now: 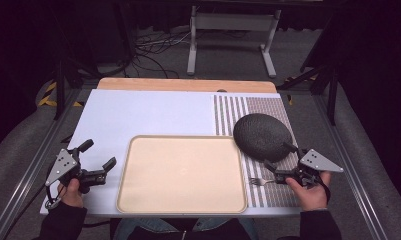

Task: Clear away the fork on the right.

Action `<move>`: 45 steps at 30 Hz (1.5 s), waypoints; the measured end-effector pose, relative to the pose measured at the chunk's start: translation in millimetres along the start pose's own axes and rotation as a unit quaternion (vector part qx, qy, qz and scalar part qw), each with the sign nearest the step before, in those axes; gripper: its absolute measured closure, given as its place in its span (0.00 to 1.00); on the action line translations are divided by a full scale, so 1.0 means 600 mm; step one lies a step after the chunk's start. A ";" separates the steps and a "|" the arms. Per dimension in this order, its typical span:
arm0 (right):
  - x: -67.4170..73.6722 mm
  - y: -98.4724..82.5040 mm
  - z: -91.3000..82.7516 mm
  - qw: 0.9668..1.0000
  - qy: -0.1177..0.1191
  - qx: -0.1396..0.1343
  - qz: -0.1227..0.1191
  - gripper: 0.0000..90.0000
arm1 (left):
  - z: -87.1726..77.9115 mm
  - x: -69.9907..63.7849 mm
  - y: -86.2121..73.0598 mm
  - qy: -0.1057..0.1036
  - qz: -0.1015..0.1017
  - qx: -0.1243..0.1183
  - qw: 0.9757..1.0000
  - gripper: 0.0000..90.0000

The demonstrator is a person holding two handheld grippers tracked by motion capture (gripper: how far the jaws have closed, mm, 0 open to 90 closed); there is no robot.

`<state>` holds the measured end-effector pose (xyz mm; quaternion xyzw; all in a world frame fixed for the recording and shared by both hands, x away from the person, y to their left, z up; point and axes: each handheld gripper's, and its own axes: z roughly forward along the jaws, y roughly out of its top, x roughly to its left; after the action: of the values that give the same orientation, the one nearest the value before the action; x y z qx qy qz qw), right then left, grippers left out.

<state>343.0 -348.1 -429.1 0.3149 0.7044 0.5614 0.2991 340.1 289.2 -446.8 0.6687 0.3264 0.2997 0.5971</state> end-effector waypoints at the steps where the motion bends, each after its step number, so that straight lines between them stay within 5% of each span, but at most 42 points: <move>1: 0.000 0.000 0.001 1.000 0.000 0.000 0.001 0.04 | 0.000 0.000 0.000 0.001 0.000 0.000 1.000 0.00; 19: -0.003 0.007 -0.004 1.000 0.001 -0.007 0.010 0.05 | 0.001 0.000 0.000 0.002 0.007 0.016 1.000 0.01; 34: -0.015 0.064 0.024 0.998 0.039 0.039 -0.019 0.06 | 0.001 0.000 0.000 -0.001 0.010 0.019 1.000 0.01; 41: -0.016 0.089 0.031 0.992 0.061 0.094 -0.056 0.08 | 0.002 0.000 -0.001 0.000 0.010 0.021 1.000 0.01; 45: -0.015 0.103 0.035 0.984 0.070 0.136 -0.089 0.08 | 0.003 0.000 -0.001 0.000 0.010 0.023 1.000 0.01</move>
<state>371.7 -331.9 -372.0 0.2484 0.8184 0.4523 0.2528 341.5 287.9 -447.8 0.6856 0.3260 0.2982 0.5786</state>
